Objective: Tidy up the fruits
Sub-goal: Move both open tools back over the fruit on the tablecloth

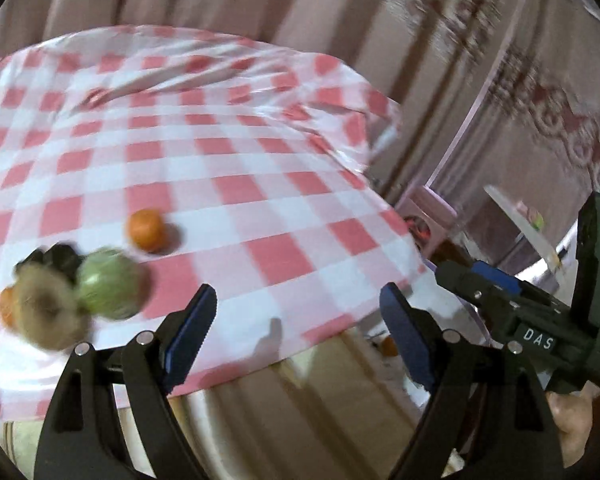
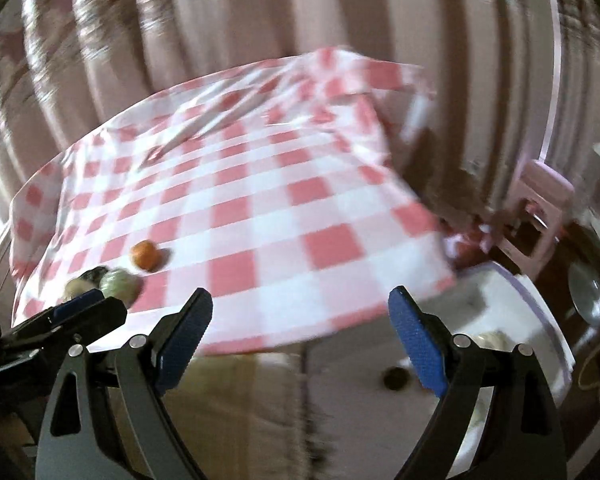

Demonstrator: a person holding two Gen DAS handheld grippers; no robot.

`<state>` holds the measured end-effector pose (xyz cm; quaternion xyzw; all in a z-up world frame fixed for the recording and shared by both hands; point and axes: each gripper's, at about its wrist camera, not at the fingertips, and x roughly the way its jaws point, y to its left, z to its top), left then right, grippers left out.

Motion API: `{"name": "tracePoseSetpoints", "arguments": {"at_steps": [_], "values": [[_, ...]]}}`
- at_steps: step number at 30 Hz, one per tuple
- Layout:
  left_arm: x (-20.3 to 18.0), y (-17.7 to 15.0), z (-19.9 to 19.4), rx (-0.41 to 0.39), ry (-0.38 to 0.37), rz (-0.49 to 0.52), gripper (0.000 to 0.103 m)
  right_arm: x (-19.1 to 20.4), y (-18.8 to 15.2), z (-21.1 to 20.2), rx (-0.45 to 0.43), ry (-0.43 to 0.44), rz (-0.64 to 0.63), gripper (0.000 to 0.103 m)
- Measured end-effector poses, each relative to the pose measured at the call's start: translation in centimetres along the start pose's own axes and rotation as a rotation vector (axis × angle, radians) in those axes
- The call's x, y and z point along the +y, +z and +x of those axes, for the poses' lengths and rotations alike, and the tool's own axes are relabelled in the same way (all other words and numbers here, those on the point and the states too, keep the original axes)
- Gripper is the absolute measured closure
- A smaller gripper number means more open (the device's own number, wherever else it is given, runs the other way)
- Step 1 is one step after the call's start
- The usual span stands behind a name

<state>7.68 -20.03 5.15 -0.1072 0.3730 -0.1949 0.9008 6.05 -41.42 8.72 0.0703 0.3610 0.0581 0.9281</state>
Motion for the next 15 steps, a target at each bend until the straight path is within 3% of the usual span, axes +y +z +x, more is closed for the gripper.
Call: {"name": "tracePoseSetpoints", "arguments": {"at_steps": [12, 15], "values": [[11.0, -2.4, -6.5, -0.062, 0.097, -0.278, 0.02, 10.4, -0.4, 3.8, 0.064, 0.153, -0.153, 0.016], [13.3, -3.1, -7.2, -0.057, 0.112, -0.344, 0.026, 12.3, -0.8, 5.0, 0.089, 0.173, -0.188, 0.016]]}}
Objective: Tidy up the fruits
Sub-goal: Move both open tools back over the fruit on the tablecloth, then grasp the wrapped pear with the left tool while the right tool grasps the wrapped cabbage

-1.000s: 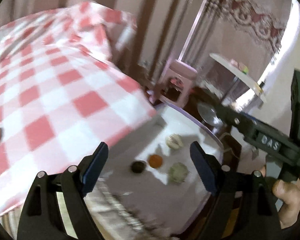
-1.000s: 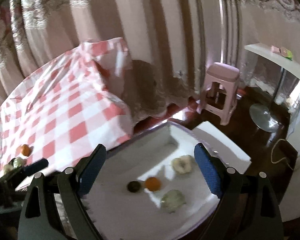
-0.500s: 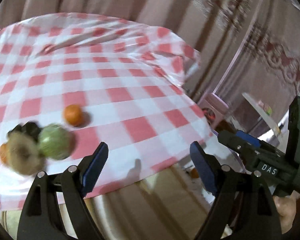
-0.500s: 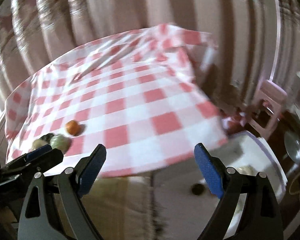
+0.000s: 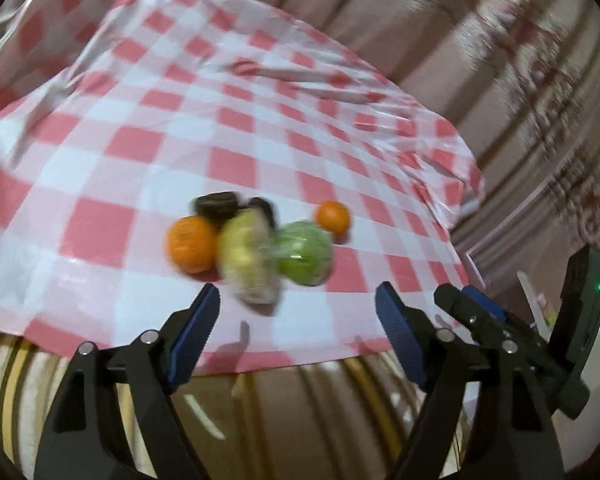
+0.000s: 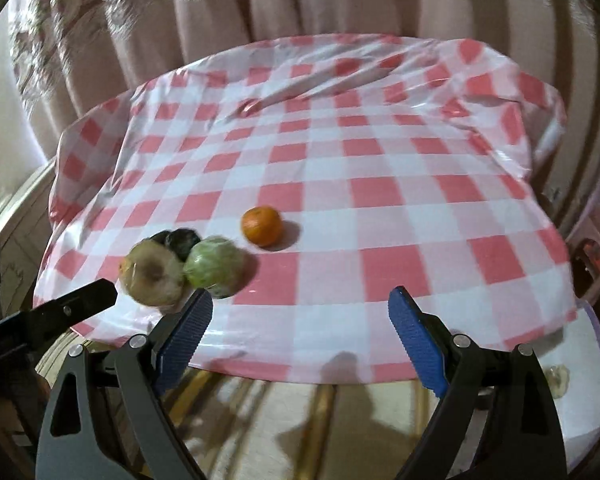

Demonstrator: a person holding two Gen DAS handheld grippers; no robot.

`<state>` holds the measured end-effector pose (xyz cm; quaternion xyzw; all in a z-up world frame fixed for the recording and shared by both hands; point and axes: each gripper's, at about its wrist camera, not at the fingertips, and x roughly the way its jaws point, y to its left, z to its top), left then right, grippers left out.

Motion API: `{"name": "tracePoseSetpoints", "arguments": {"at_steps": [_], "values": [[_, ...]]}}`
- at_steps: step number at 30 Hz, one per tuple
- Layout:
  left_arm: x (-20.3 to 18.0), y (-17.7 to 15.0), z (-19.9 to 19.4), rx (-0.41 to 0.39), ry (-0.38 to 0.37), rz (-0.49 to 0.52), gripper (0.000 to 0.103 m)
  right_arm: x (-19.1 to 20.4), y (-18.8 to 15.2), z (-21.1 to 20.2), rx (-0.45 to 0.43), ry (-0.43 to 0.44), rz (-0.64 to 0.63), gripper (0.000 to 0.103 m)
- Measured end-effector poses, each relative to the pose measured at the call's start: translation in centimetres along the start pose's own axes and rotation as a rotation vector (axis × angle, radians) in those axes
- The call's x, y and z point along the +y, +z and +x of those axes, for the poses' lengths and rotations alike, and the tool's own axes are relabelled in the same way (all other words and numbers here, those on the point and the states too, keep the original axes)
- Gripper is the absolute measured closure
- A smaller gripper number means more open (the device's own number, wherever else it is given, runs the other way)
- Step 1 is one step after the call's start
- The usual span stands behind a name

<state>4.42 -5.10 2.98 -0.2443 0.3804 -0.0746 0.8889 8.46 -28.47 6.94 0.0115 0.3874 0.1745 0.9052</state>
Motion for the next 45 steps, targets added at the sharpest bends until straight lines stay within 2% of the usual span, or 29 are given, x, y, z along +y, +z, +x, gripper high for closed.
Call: {"name": "tracePoseSetpoints", "arguments": {"at_steps": [3, 11, 19, 30, 32, 36, 45], "values": [[1.6, 0.2, 0.1, 0.018, 0.007, -0.045, 0.03, 1.3, 0.3, 1.0, 0.012, 0.007, -0.04, 0.016], [2.3, 0.6, 2.3, 0.094, -0.02, -0.09, 0.041, 3.3, 0.8, 3.6, 0.035, -0.005, -0.114, 0.016], [3.2, 1.6, 4.3, 0.126, -0.011, -0.13, 0.046, 4.1, 1.0, 5.3, 0.056, -0.003, -0.157, 0.016], [3.3, 2.5, 5.8, 0.124, -0.002, -0.135, 0.057, 5.4, 1.0, 6.6, 0.076, -0.008, -0.211, 0.016], [3.4, 2.6, 5.9, 0.121, 0.006, -0.139, 0.063, 5.5, 1.1, 6.9, 0.082, -0.004, -0.214, 0.016], [3.5, 2.4, 5.8, 0.112, -0.005, -0.141, 0.064, 5.6, 1.2, 7.3, 0.091, 0.0, -0.218, 0.016], [3.2, 1.8, 4.1, 0.035, -0.006, -0.122, 0.07, 6.4, 1.2, 7.7, 0.088, -0.003, -0.243, 0.016]]}}
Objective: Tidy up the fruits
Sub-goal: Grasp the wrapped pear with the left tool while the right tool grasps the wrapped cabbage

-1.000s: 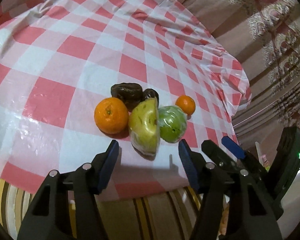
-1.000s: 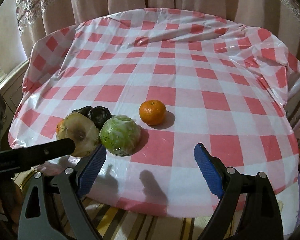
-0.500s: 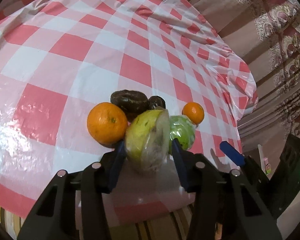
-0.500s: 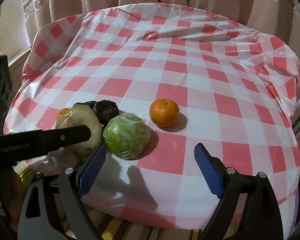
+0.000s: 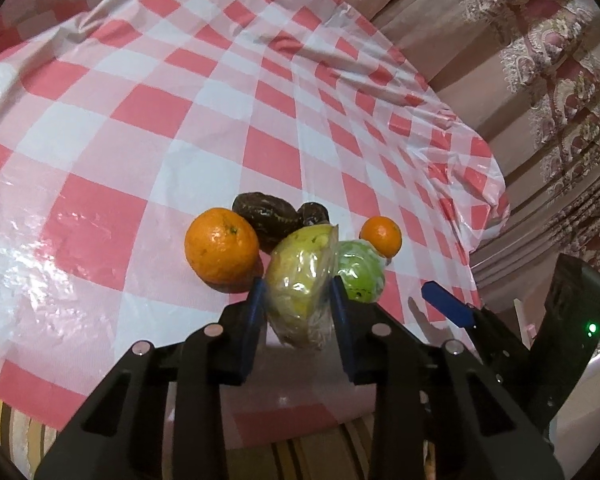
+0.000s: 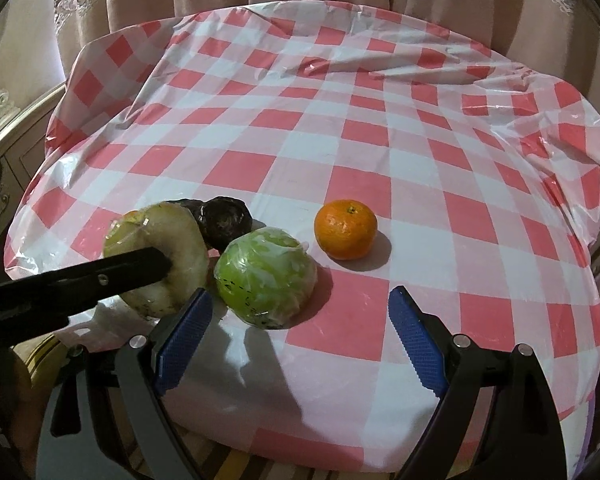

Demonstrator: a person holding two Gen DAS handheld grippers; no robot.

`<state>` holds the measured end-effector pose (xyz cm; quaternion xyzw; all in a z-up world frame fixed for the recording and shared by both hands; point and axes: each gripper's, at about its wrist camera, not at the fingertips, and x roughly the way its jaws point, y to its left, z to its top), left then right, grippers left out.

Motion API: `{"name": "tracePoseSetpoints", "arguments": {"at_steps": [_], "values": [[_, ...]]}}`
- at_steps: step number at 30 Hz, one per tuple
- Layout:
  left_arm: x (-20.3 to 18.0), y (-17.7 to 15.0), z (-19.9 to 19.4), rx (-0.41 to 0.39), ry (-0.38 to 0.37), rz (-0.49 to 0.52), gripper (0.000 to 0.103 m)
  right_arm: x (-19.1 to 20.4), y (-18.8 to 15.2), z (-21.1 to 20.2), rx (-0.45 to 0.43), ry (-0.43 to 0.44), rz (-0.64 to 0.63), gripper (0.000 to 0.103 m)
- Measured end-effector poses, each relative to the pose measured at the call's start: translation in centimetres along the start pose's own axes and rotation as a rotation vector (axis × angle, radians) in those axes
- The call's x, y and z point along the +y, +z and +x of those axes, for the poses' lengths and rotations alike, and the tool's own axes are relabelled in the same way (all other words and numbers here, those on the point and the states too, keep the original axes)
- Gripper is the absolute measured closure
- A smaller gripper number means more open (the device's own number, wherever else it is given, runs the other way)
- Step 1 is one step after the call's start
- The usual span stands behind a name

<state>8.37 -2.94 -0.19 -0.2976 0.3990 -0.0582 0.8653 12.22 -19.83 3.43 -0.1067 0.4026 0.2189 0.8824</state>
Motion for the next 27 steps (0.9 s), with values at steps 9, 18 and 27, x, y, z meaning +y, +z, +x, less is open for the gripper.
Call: {"name": "tracePoseSetpoints", "arguments": {"at_steps": [9, 18, 27], "values": [[-0.2, -0.1, -1.3, -0.067, -0.006, 0.009, 0.071, 0.6, 0.5, 0.5, 0.002, -0.004, -0.022, 0.016], [-0.2, -0.2, -1.7, -0.094, -0.007, 0.002, 0.071, 1.7, 1.1, 1.7, 0.018, -0.004, -0.062, 0.016], [0.0, -0.1, -1.8, -0.098, -0.009, -0.005, 0.071, 2.3, 1.2, 3.1, 0.067, 0.021, -0.086, 0.041]]}}
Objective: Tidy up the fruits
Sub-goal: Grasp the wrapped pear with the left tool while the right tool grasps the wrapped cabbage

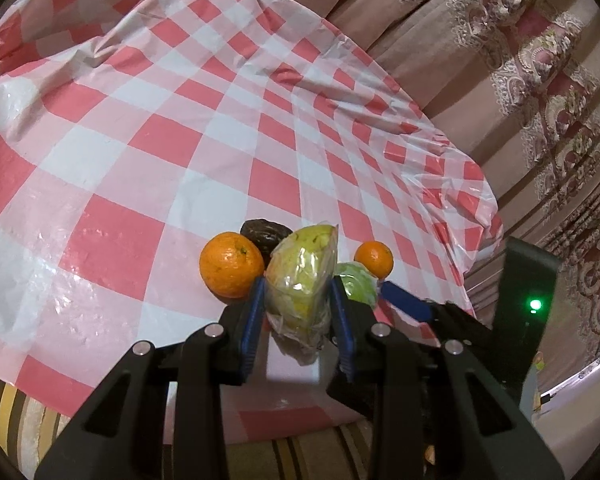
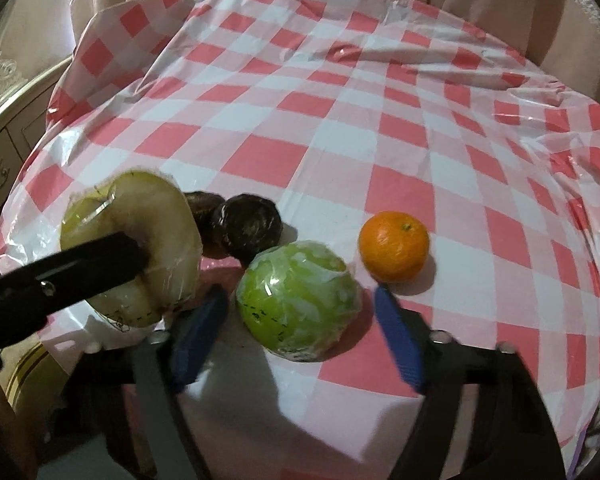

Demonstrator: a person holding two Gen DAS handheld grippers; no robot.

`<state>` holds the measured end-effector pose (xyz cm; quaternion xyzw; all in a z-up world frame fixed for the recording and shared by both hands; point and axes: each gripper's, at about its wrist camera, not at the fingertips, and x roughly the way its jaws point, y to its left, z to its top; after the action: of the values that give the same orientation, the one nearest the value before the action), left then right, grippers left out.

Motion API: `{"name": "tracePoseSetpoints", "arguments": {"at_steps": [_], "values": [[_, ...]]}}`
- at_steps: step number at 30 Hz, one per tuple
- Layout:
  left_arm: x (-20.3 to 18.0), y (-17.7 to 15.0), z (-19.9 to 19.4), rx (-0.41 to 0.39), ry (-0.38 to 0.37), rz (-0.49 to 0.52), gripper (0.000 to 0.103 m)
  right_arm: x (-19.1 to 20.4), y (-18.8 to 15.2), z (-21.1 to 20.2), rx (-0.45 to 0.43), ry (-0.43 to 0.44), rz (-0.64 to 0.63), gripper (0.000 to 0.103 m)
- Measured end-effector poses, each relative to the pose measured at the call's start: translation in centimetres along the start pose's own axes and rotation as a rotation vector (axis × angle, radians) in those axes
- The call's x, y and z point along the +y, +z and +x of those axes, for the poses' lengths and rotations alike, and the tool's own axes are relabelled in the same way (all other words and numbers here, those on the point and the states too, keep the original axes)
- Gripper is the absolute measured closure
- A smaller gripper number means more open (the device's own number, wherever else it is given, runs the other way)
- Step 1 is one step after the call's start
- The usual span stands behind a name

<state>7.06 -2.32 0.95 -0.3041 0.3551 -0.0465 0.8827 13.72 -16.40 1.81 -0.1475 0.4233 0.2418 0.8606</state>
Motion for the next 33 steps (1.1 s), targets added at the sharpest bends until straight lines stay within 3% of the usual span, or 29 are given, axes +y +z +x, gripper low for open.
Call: {"name": "tracePoseSetpoints", "arguments": {"at_steps": [33], "values": [[-1.4, -0.3, -0.3, -0.006, -0.004, 0.039, 0.071, -1.5, -1.4, -4.1, -0.106, -0.008, 0.06, 0.041]]}}
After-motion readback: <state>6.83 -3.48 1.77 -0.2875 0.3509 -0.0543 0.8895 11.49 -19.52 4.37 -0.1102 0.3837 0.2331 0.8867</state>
